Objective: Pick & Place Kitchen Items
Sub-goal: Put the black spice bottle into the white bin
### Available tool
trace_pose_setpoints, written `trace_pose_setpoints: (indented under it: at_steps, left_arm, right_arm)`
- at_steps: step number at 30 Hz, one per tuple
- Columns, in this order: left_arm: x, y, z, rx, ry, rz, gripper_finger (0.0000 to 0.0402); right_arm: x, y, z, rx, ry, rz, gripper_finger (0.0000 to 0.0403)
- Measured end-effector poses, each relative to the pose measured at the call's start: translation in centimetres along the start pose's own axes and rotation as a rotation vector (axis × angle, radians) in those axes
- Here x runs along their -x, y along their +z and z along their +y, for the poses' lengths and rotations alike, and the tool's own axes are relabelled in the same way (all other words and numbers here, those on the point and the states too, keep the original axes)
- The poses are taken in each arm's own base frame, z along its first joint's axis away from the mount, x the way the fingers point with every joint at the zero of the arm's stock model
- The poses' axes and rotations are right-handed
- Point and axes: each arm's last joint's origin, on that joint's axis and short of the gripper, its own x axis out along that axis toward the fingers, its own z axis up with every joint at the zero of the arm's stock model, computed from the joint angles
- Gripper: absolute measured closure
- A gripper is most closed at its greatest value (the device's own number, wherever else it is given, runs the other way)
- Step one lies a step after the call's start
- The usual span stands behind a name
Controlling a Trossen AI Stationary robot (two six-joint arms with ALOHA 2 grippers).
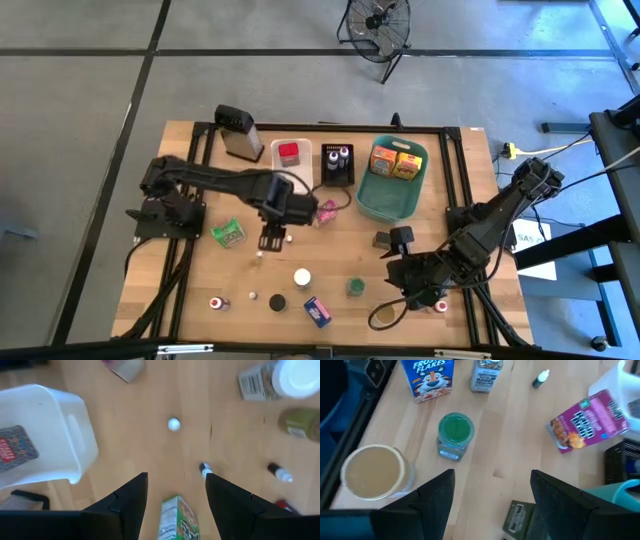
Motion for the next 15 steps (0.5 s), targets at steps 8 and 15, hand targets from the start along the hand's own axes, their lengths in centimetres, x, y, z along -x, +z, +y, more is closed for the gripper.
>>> trace_pose_setpoints:
  at_steps: [8,15]
  left_arm:
    - [-0.7,-0.6,-3.5,-0.105,-0.062,0.028,0.0207]
    - [-0.3,-0.2,-7.8,-0.232,-0.202,-0.115,0.0206]
  right_arm:
    - [0.0,0.0,0.0,0.049,-0.016,-0.005,0.0139]
    - [0.0,-0.1,-0.1,0.083,-0.035,0.003,0.0139]
